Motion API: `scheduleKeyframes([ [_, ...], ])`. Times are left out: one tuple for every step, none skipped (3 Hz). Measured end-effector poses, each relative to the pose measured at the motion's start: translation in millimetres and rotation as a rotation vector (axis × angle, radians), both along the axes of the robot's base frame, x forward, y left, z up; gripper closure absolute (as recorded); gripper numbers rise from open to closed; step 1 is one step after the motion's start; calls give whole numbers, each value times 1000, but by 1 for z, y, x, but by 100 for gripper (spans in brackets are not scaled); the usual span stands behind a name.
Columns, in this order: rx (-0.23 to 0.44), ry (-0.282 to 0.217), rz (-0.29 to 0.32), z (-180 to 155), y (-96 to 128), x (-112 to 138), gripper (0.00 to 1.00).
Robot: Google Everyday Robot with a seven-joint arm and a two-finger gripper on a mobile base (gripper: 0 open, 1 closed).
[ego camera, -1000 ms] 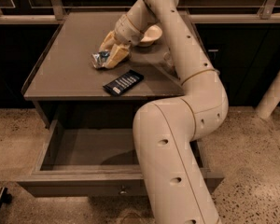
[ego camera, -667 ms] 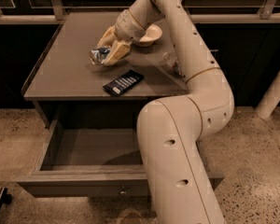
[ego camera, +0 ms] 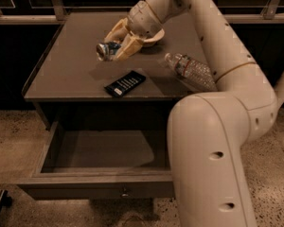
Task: Place redbull can into top drawer
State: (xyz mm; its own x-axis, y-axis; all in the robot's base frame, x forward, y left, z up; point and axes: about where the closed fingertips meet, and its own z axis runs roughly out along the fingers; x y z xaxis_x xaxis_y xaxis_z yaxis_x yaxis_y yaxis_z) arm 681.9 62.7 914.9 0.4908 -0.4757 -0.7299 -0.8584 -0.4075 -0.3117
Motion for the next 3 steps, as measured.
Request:
scheduleKeyframes([
  [98,-101,-56,52,-38,-30,100],
  [231,-258,-119,121,-59,-75,100],
  [372,-361,-156,167,-54,-123,100],
])
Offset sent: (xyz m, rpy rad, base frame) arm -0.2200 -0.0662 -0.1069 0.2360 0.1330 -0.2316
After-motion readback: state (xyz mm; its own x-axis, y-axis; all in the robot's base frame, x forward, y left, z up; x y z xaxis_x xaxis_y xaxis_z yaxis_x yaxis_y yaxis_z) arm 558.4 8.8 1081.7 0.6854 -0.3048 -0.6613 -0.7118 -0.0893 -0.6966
